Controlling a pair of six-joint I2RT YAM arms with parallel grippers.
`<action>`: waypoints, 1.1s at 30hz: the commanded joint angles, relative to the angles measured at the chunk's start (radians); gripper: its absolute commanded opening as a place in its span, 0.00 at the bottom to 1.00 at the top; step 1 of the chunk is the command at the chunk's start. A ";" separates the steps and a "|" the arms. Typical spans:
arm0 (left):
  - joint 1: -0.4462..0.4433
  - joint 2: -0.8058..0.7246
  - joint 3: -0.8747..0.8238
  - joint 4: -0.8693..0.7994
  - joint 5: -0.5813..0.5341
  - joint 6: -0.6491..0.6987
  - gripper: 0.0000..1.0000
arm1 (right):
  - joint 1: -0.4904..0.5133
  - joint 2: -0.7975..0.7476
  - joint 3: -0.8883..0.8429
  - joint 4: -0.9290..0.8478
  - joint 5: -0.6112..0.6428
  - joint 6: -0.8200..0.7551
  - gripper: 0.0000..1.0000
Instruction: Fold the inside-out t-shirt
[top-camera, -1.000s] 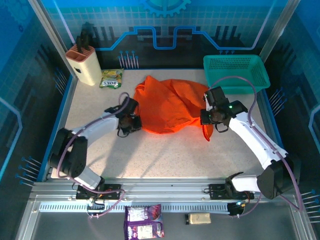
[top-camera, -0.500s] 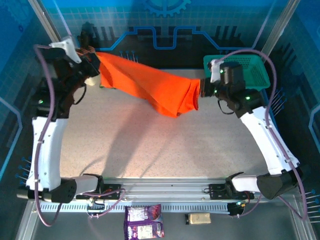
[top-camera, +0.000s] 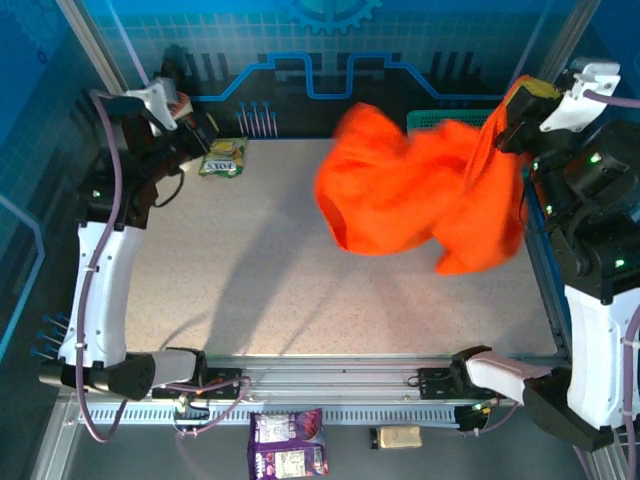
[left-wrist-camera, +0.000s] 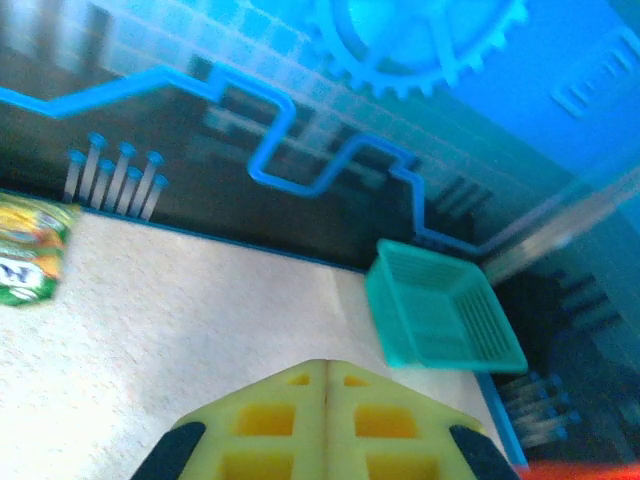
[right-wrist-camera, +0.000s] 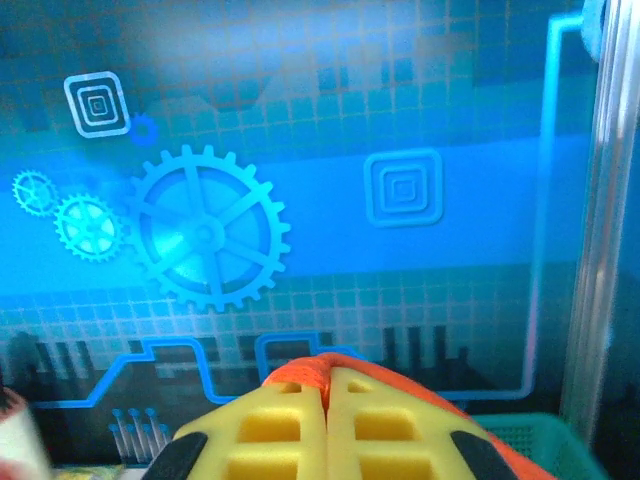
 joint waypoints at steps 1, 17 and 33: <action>0.024 0.003 0.261 -0.010 -0.089 0.032 0.00 | -0.009 0.059 -0.147 0.093 -0.161 0.222 0.00; -0.025 -0.009 -0.294 0.280 0.260 -0.181 0.17 | 0.004 0.211 -0.008 0.214 -0.738 0.399 0.00; -0.032 -0.138 -0.601 0.212 0.235 -0.147 0.28 | -0.020 0.115 -0.436 0.020 -0.390 0.334 0.00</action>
